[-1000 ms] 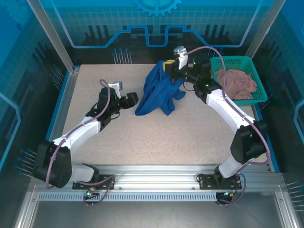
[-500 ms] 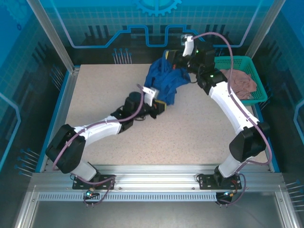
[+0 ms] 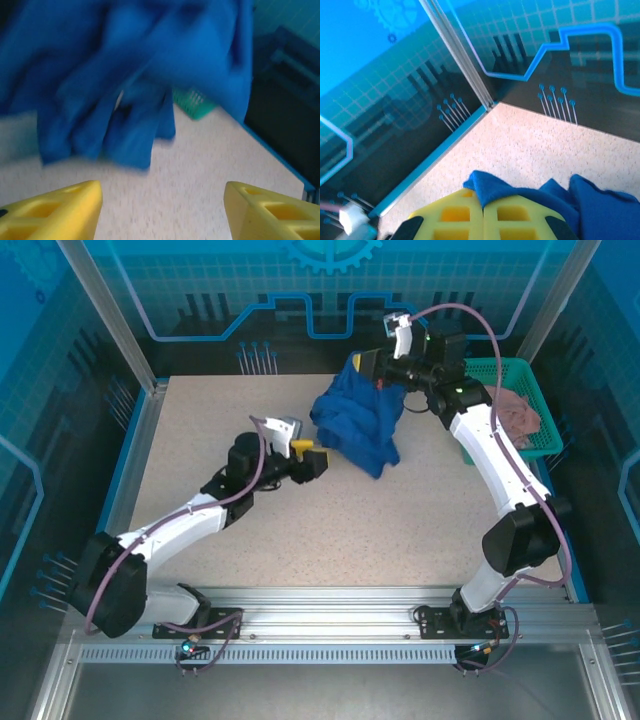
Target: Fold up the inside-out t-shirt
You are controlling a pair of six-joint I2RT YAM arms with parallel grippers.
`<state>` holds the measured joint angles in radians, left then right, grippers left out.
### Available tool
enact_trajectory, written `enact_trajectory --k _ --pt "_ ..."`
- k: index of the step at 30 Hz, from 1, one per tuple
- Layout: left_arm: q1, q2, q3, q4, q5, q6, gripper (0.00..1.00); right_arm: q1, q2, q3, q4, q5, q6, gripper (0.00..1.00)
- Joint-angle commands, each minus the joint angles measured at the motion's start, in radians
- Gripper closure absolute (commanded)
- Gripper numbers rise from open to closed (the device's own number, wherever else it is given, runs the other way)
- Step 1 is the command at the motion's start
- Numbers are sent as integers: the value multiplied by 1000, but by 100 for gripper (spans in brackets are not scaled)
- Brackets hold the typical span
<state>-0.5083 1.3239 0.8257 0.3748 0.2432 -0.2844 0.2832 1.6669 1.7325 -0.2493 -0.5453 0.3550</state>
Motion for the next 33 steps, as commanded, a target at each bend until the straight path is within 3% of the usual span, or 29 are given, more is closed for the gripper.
enact_trajectory --k 1,8,10,12,15,20,24,27,33 --pt "-4 20 100 -84 -47 5 27 21 -12 -1 -20 -60 -64 100" --pt "-2 113 220 -145 -96 -9 25 60 4 2 -27 -61 -57 100" --pt "-2 147 245 -174 -136 -11 38 66 1 -5 -6 -65 -37 100" --pt "-2 175 234 -169 -172 4 59 60 -5 14 -7 -58 -27 100" --pt "-2 190 156 -125 -176 21 82 31 -9 55 5 -60 9 100" --pt "-8 250 -12 40 -144 -4 94 -22 7 101 168 -148 189 100" --pt "-28 349 -65 146 -136 -37 92 -48 41 152 272 -198 314 100" --pt "-48 417 -66 172 -141 -55 86 -71 56 169 318 -221 373 100" --pt "-59 392 -115 247 -105 -113 42 -83 55 181 73 -222 132 100"
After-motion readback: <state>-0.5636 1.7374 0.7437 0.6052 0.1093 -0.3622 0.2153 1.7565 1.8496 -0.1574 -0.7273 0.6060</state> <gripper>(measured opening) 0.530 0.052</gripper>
